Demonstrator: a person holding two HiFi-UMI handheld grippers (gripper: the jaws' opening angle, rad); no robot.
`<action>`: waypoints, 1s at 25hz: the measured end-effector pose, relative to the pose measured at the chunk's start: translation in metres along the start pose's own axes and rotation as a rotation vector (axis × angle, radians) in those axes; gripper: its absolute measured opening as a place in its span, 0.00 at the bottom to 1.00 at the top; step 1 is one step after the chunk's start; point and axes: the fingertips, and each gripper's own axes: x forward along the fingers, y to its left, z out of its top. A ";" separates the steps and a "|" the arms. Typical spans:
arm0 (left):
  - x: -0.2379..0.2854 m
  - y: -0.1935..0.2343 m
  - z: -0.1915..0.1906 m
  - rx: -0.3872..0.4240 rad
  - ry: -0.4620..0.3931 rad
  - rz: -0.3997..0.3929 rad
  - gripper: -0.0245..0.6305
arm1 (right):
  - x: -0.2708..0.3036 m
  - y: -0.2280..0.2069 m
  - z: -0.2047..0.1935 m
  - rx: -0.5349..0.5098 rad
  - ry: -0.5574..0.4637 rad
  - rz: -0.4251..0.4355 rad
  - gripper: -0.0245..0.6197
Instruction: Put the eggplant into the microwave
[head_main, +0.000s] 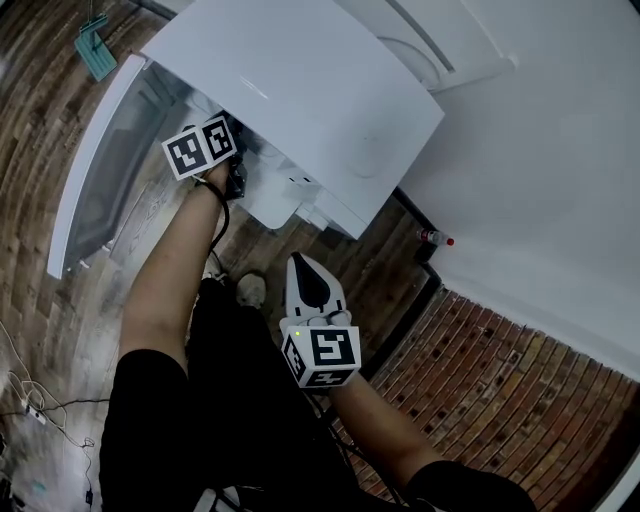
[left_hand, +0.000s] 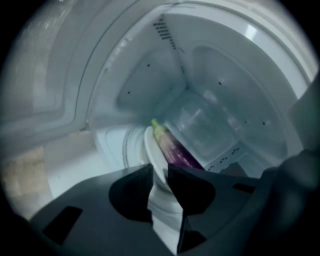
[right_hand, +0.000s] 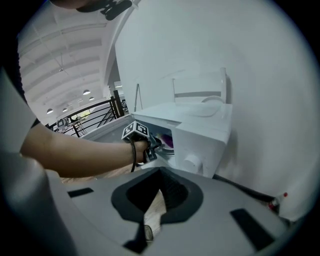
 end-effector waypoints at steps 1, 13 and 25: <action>-0.001 0.002 0.001 0.082 -0.007 0.041 0.17 | 0.000 0.002 -0.001 0.000 0.003 0.002 0.05; -0.011 0.017 0.011 0.459 -0.061 0.244 0.32 | 0.008 0.009 -0.012 0.005 0.033 0.004 0.05; -0.116 -0.033 0.004 0.615 -0.104 0.037 0.04 | 0.020 0.022 0.007 -0.058 -0.071 0.009 0.05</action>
